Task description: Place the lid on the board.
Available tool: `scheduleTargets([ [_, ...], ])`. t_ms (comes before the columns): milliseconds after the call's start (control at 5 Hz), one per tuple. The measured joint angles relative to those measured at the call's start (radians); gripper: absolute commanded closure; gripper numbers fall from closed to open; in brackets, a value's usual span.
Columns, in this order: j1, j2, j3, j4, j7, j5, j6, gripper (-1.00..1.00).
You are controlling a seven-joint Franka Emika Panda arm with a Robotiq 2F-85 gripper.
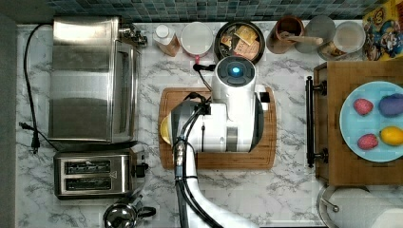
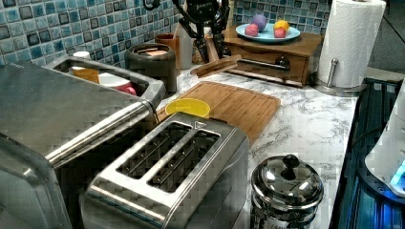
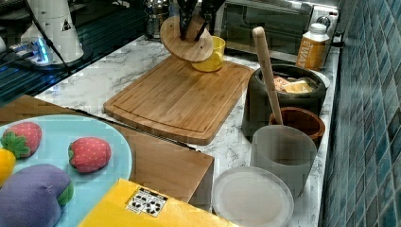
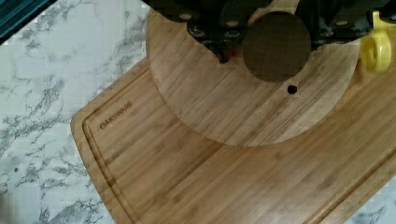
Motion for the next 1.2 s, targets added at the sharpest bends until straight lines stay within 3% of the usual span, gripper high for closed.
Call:
scheduleTargets([
  [400,-0.034,-0.001,-0.071,-0.076,0.135,-0.078,0.039,1.0],
  [800,-0.067,-0.004,-0.128,-0.205,0.186,-0.164,0.287,1.0],
  [1200,-0.067,-0.013,-0.119,-0.305,0.246,-0.203,0.375,1.0],
])
